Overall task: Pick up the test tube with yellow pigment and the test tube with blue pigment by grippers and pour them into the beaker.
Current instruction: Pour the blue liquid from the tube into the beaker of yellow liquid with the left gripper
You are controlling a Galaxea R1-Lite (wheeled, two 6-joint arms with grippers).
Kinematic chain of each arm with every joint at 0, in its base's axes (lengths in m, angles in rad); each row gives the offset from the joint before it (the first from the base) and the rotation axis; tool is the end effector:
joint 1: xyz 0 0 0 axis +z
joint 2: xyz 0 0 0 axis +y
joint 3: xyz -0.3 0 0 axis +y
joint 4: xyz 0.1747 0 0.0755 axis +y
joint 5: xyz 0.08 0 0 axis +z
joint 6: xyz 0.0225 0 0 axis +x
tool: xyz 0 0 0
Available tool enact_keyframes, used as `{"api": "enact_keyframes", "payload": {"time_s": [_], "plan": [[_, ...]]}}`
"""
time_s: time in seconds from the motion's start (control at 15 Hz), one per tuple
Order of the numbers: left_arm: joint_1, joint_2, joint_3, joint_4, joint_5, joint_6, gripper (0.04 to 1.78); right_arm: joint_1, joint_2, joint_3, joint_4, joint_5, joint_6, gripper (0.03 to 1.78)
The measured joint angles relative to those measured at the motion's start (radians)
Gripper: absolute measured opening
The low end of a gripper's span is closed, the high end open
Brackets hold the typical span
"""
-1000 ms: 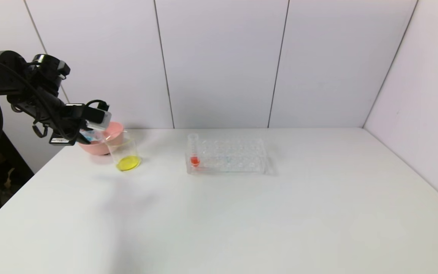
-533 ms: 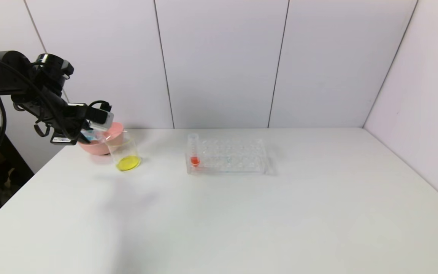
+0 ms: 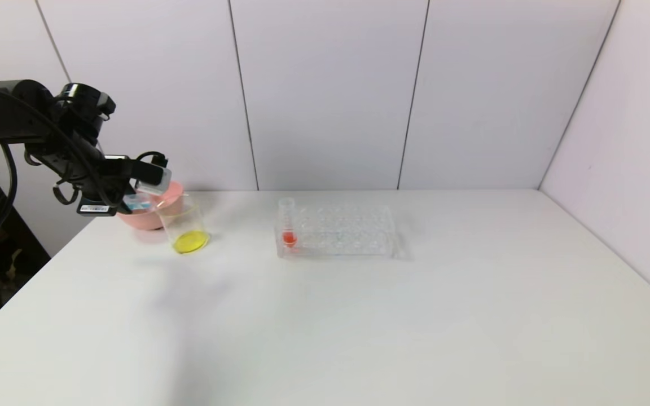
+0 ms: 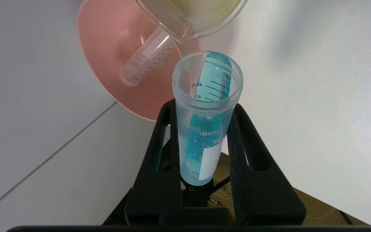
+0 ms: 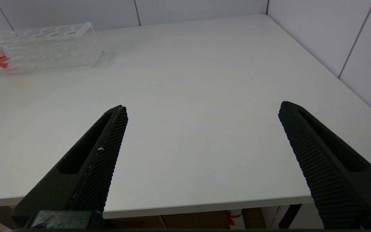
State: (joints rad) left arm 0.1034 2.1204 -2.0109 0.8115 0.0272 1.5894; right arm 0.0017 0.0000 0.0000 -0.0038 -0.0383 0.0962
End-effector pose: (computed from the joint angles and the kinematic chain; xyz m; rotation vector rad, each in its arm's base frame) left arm 0.3984 0.0420 0.2302 1.4291 0.8052 -0.6299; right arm -0.0228 -0.0009 0.0759 0.0963 -0.0056 -0.0364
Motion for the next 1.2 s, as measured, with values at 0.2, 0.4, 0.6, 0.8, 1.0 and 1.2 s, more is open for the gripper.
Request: {"api": "enact_keyframes", "payload": {"time_s": [0.2, 0.4, 0.6, 0.8, 1.0, 1.2], "plan": [[-0.012, 0.005, 0.000, -0.001, 0.033, -0.003, 0.44, 0.000, 0.000, 0.000, 0.000, 0.000, 0.000, 1.71], [-0.017, 0.010, 0.000, -0.013, 0.046, -0.004, 0.44, -0.001, 0.000, 0.000, 0.000, 0.000, 0.000, 1.71], [-0.024, 0.017, 0.000, -0.014, 0.055, -0.028, 0.44, 0.000, 0.000, 0.000, 0.000, 0.000, 0.000, 1.71], [-0.029, 0.025, -0.002, -0.021, 0.057, -0.048, 0.44, 0.000, 0.000, 0.000, 0.000, 0.000, 0.000, 1.71], [-0.043, 0.037, -0.010, -0.023, 0.059, -0.084, 0.44, -0.001, 0.000, 0.000, 0.000, 0.000, 0.000, 1.71], [-0.051, 0.044, -0.011, -0.023, 0.079, -0.087, 0.44, -0.001, 0.000, 0.000, 0.000, 0.000, 0.000, 1.71]]}}
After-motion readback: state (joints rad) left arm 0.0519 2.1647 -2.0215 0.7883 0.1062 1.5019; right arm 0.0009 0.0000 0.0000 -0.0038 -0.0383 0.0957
